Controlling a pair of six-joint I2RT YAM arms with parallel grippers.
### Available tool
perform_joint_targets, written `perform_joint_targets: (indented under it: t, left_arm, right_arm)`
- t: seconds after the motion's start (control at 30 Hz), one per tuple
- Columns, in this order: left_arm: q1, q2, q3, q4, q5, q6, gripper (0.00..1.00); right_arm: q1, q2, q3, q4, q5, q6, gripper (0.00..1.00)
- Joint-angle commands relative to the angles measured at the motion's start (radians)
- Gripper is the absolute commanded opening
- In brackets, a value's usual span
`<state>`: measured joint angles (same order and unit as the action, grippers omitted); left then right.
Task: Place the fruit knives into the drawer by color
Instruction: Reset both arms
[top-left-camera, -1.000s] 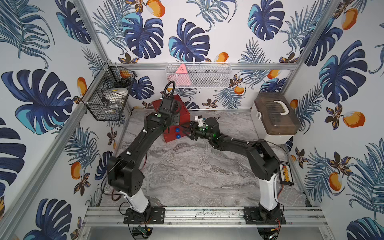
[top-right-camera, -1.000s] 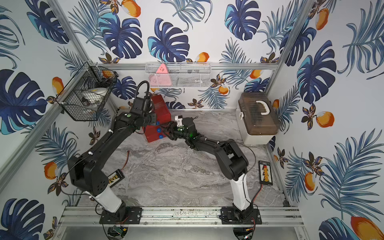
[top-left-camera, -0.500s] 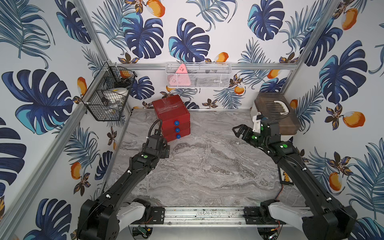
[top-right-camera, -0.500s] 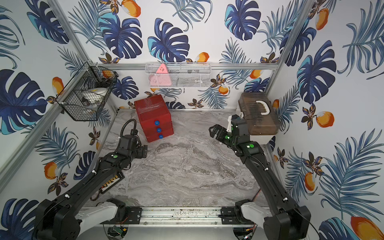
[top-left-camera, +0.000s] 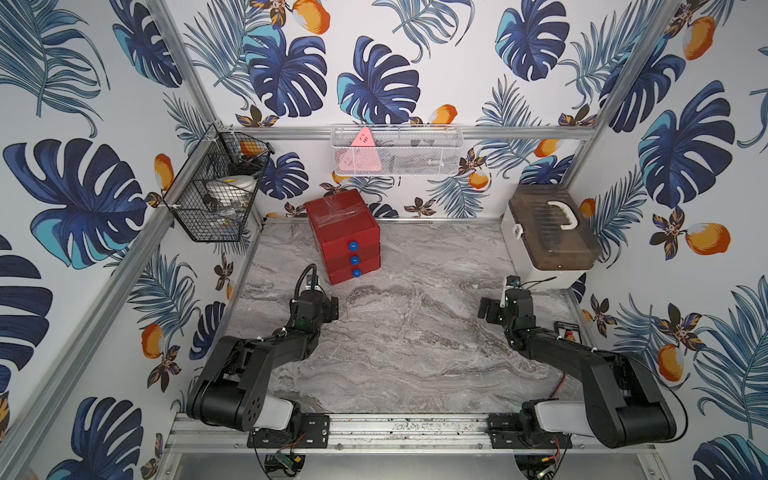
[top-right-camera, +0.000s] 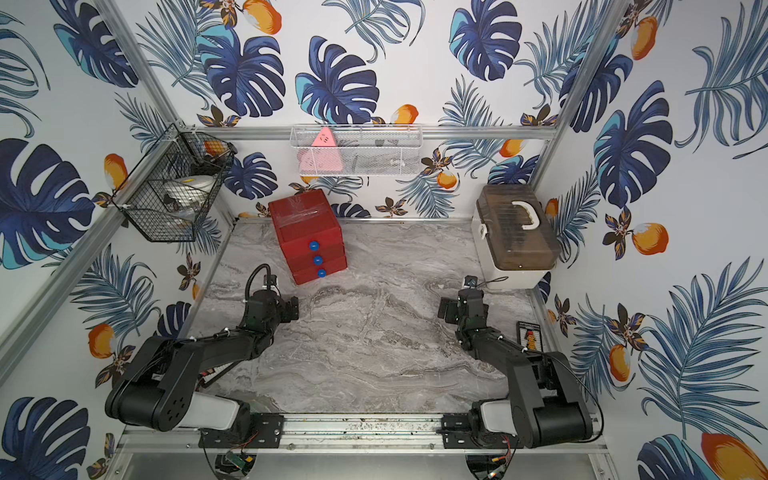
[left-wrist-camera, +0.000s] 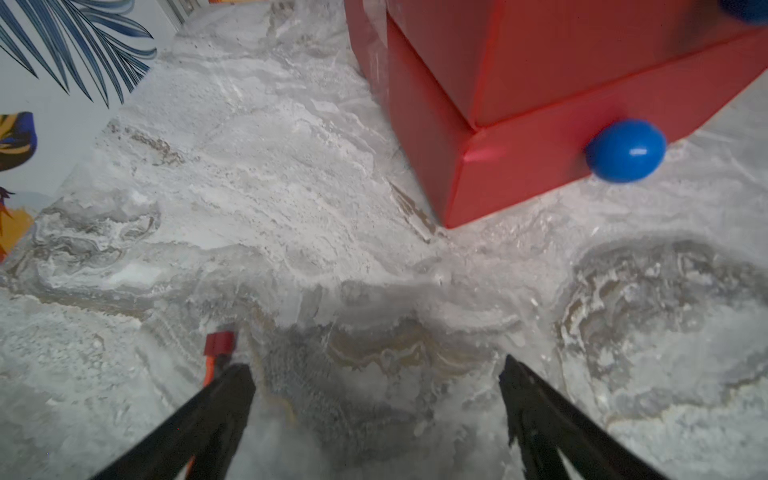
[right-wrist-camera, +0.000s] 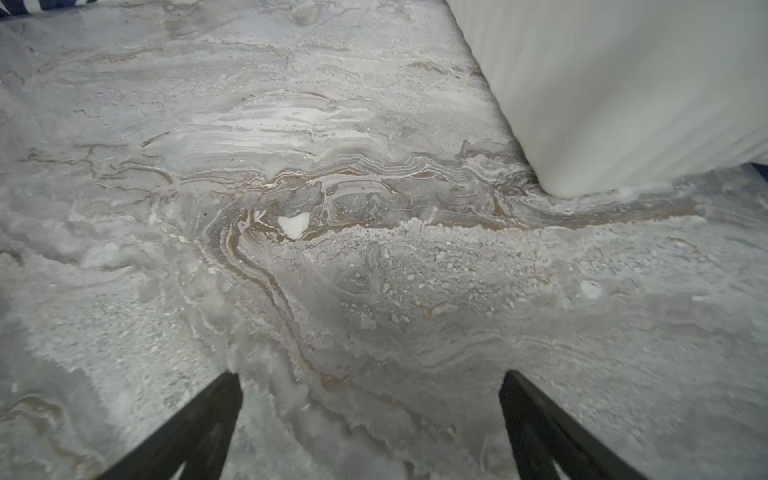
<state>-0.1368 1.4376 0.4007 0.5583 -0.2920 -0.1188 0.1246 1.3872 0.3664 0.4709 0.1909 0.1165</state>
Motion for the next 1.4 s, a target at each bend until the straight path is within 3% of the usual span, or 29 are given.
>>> perform_joint_targets:
  t: [0.0, 0.1, 0.13, 0.17, 0.2, 0.23, 0.27, 0.3, 0.37, 0.4, 0.47, 0.5, 1.37]
  left_arm:
    - [0.003, -0.003, -0.005, 0.152, 0.01, -0.016, 0.99]
    - [0.001, -0.035, -0.056, 0.224, -0.062, 0.016, 0.99]
    - [0.002, -0.042, -0.127, 0.392, -0.1, 0.048, 0.99]
    - [0.017, -0.006, -0.179, 0.534, -0.125, 0.045, 0.99]
    - [0.055, 0.066, -0.177, 0.582, -0.129, 0.007, 0.99]
    - [0.061, 0.125, -0.153, 0.613, -0.08, 0.041, 0.99]
    - [0.057, 0.161, -0.122, 0.555, 0.009, 0.068, 0.99]
    - [0.044, 0.235, -0.09, 0.615, 0.036, 0.114, 0.99]
    - [0.061, 0.217, -0.016, 0.427, 0.078, 0.094, 0.99]
    - [0.065, 0.232, -0.04, 0.518, 0.078, 0.106, 0.99]
    - [0.063, 0.225, -0.035, 0.493, 0.072, 0.103, 0.99]
    - [0.063, 0.217, -0.033, 0.474, 0.073, 0.099, 0.99]
    - [0.057, 0.214, -0.033, 0.468, 0.117, 0.114, 0.99]
  right_arm:
    - [-0.031, 0.066, -0.043, 0.42, -0.04, -0.085, 1.0]
    - [-0.04, 0.212, -0.081, 0.626, -0.066, -0.097, 1.0]
    - [-0.04, 0.276, -0.089, 0.728, -0.07, -0.109, 1.0]
    - [-0.04, 0.285, -0.073, 0.73, -0.073, -0.115, 1.0]
    - [-0.04, 0.24, -0.019, 0.552, -0.089, -0.105, 1.0]
    - [-0.042, 0.25, 0.011, 0.49, -0.107, -0.114, 1.0]
    - [-0.042, 0.285, 0.012, 0.557, -0.12, -0.127, 1.0]
    - [-0.042, 0.261, 0.025, 0.494, -0.119, -0.124, 1.0]
    - [-0.043, 0.271, 0.03, 0.488, -0.125, -0.126, 1.0]
    - [-0.043, 0.273, 0.03, 0.509, -0.119, -0.131, 1.0]
    - [-0.042, 0.257, 0.062, 0.406, -0.063, -0.105, 1.0]
    - [-0.042, 0.271, 0.059, 0.442, -0.057, -0.111, 1.0]
    - [-0.042, 0.274, 0.066, 0.431, -0.12, -0.132, 1.0]
